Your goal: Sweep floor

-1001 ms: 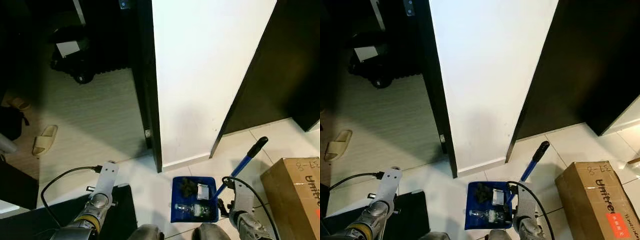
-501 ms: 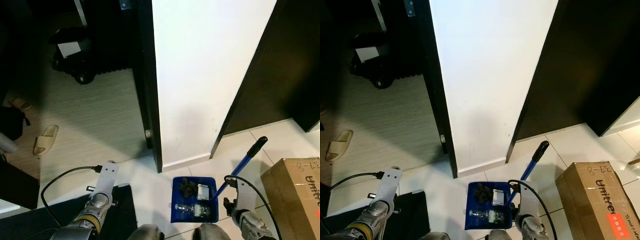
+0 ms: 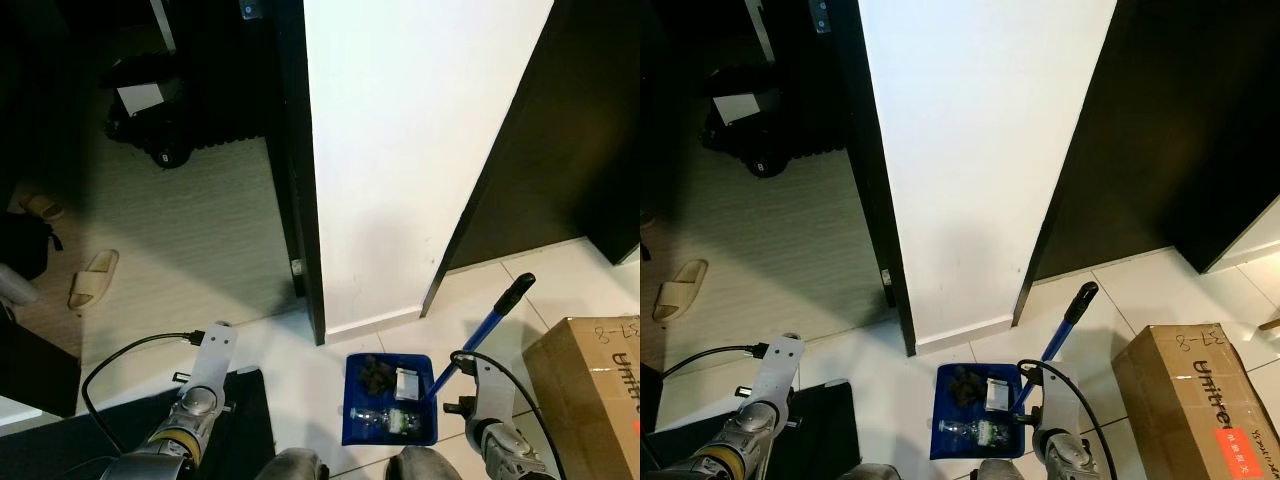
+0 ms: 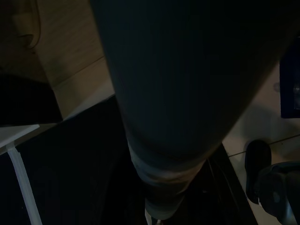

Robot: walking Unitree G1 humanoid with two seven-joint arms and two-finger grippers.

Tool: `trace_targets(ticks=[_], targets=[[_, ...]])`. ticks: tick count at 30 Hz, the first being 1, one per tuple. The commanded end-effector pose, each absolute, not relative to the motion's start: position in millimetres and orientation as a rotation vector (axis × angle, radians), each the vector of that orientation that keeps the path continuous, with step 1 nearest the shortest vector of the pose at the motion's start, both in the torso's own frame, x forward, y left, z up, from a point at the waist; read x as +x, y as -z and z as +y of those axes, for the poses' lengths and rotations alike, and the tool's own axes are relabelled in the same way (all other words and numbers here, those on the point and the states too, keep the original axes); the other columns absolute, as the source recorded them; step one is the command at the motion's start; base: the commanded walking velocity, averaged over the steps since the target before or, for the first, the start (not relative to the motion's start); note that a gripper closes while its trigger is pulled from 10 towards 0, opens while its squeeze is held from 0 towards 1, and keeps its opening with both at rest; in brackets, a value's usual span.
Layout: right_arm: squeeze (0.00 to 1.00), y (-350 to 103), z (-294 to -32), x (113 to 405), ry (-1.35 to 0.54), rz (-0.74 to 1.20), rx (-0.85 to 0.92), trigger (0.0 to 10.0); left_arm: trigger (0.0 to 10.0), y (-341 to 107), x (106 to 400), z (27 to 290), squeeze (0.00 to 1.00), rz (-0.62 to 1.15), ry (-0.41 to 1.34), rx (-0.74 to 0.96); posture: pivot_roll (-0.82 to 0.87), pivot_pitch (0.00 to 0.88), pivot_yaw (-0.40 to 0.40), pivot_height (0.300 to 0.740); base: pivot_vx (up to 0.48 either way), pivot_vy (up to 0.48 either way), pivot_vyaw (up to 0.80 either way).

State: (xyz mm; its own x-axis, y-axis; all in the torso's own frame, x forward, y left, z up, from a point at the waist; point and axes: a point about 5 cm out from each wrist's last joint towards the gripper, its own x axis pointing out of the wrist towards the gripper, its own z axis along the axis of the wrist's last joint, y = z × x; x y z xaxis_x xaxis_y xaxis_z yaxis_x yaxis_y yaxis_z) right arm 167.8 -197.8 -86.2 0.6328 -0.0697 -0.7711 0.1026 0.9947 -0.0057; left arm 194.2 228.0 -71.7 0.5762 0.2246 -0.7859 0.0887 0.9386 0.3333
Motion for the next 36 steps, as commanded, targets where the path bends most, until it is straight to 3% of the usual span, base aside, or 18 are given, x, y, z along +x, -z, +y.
trace_targets(ticks=[1,11,16,18,21,36], targets=[[0.0,87.8,-197.1,165.1,0.087,0.898,0.012,10.0,10.0,72.5,191.9,230.7,0.0,0.979,-0.079,0.384,0.06,0.0,0.011,0.74,0.0,0.0,0.0],[0.0,88.0,-201.2,162.6,0.155,0.881,0.131,10.0,10.0,72.7,191.0,231.4,0.0,0.979,-0.078,0.387,0.06,0.0,0.013,0.74,0.0,0.0,0.0],[0.0,85.6,-202.9,166.3,0.171,0.855,0.113,10.0,10.0,72.7,190.4,232.5,0.0,0.979,-0.079,0.394,0.06,0.0,0.017,0.74,0.0,0.0,0.0],[0.0,88.6,-204.4,164.6,0.184,0.941,-0.013,10.0,10.0,72.7,190.4,232.7,0.0,0.978,-0.081,0.396,0.06,0.0,0.013,0.74,0.0,0.0,0.0],[0.0,87.5,-202.9,166.8,0.126,0.928,-0.035,10.0,10.0,72.7,190.2,232.6,0.0,0.975,-0.084,0.394,0.07,0.0,0.005,0.74,0.0,0.0,0.0],[0.0,90.8,-200.1,162.5,0.122,0.973,0.046,10.0,10.0,72.8,188.9,235.1,0.0,0.978,-0.101,0.39,0.08,0.0,-0.011,0.74,0.0,0.0,0.0]])
